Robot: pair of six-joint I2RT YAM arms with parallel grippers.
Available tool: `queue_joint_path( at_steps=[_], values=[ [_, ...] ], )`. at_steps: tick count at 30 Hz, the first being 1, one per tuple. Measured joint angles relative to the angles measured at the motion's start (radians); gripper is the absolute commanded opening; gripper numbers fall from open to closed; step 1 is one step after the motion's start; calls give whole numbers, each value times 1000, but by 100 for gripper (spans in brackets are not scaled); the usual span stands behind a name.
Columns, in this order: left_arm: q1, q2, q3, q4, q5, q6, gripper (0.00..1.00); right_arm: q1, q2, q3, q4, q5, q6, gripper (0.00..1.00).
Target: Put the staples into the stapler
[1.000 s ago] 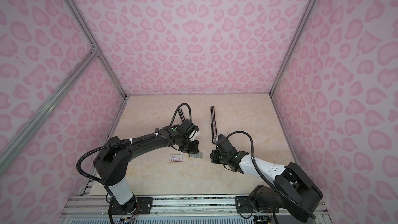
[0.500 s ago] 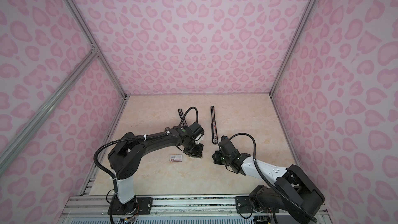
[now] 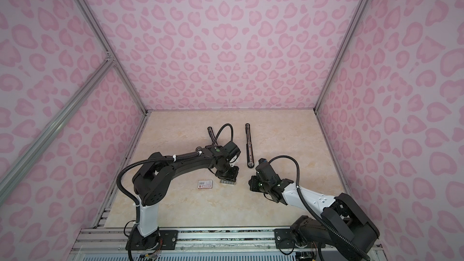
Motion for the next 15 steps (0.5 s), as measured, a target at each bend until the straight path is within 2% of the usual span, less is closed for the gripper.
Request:
queue_joint_path(
  at_steps=[15],
  values=[
    [-1, 38, 36, -24, -19, 6, 20, -3, -26, -35, 5, 0, 16, 22]
  ],
)
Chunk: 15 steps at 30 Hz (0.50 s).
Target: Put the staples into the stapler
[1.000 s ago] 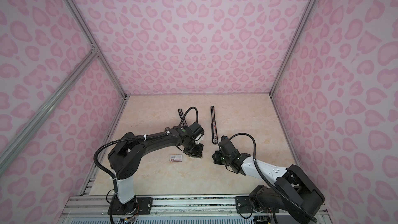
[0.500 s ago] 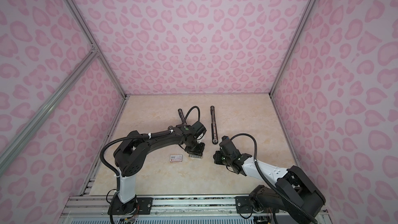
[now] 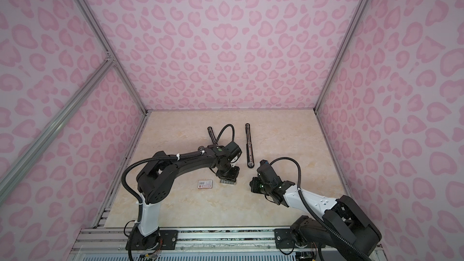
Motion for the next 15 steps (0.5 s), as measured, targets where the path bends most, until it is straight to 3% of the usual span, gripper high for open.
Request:
queue_joint_path(
  at_steps=[15],
  values=[
    [-4, 14, 11, -26, -22, 0, 6, -4, -2, -16, 6, 0, 9, 22]
  ],
)
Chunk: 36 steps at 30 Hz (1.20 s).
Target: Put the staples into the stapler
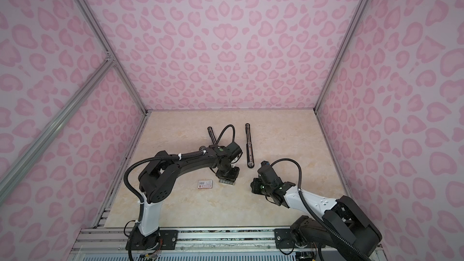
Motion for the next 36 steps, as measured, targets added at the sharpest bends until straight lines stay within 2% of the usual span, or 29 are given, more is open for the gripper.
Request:
queue_joint_path(
  at_steps=[20, 25, 29, 36],
  values=[
    [-1, -141, -79, -26, -19, 0, 3, -1, 14, 6, 28, -7, 1, 22],
    [9, -237, -123, -11, -13, 23, 3, -2, -5, 41, 10, -8, -15, 28],
    [51, -350, -178, 36, 37, 47, 3, -15, -52, 79, 7, -32, -40, 35],
    [177, -534, -286, 202, 229, 72, 3, -61, -140, 138, 64, -115, -79, 42]
  ],
)
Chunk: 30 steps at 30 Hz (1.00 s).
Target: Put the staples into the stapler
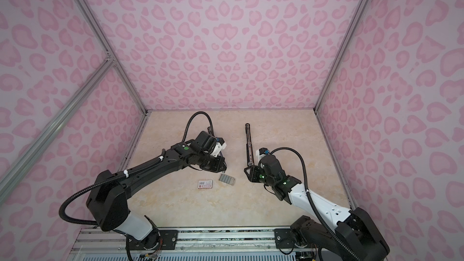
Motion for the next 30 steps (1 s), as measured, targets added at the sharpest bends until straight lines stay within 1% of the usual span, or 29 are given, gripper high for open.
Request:
queue_joint_path(
  at_steps=[5, 9, 16, 19, 22, 27, 30],
  values=[
    [45, -118, -49, 109, 133, 14, 3, -48, -48, 25, 73, -97, -2, 45],
    [69, -193, -90, 186, 221, 14, 3, -76, -62, 48, 148, -195, 11, 47],
    [79, -259, -135, 322, 369, -21, 3, -78, -63, 61, 314, -353, 86, 53],
    [80, -271, -141, 375, 420, -45, 3, -78, -59, 61, 393, -402, 123, 54],
    [80, -279, -150, 420, 465, -75, 3, -78, -50, 62, 473, -446, 168, 57],
    [80, -286, -153, 467, 506, -105, 3, -78, -31, 63, 569, -495, 218, 59],
    [80, -289, -154, 488, 524, -124, 3, -76, -19, 63, 625, -518, 245, 57]
  ],
)
